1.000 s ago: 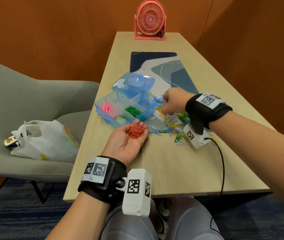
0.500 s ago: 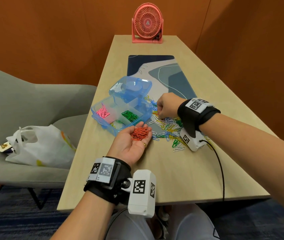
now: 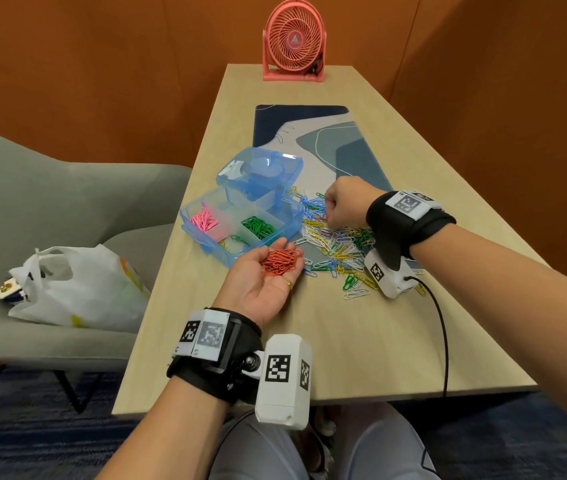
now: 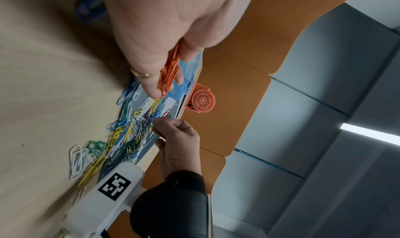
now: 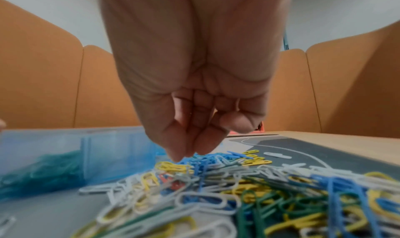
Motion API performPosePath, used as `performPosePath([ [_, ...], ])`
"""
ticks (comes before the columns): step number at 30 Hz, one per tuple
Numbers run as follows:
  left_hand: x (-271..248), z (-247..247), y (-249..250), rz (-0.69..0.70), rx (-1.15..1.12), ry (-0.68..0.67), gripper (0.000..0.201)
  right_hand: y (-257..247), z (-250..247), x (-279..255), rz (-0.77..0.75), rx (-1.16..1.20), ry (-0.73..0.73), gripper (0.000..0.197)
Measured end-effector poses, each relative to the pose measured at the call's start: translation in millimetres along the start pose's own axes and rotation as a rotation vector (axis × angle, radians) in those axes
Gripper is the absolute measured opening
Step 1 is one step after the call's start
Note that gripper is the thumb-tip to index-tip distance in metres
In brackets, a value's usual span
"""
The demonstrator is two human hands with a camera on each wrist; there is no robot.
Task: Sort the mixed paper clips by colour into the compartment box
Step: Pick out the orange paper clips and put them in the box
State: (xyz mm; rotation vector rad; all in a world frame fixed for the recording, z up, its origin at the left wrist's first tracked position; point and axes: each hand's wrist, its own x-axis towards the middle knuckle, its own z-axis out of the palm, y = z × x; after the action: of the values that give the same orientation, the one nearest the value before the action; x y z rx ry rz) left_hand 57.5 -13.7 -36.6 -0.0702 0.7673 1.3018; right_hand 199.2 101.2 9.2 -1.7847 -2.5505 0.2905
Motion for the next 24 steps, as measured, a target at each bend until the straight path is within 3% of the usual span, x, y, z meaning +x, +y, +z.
performPosePath([
  [7,-1,2,-1,-0.001,0.018,-0.008,0.033,-4,5,-1,-0.016,-0.026,-0.107,0.025],
  [13,-1,2,-2,0.001,0.02,-0.005,0.034,-8,7,-4,-0.02,-0.069,-0.099,0.029],
  [24,0,1,-4,0.001,0.006,-0.006,0.033,10,1,-9,0.009,0.106,-0.052,0.022],
])
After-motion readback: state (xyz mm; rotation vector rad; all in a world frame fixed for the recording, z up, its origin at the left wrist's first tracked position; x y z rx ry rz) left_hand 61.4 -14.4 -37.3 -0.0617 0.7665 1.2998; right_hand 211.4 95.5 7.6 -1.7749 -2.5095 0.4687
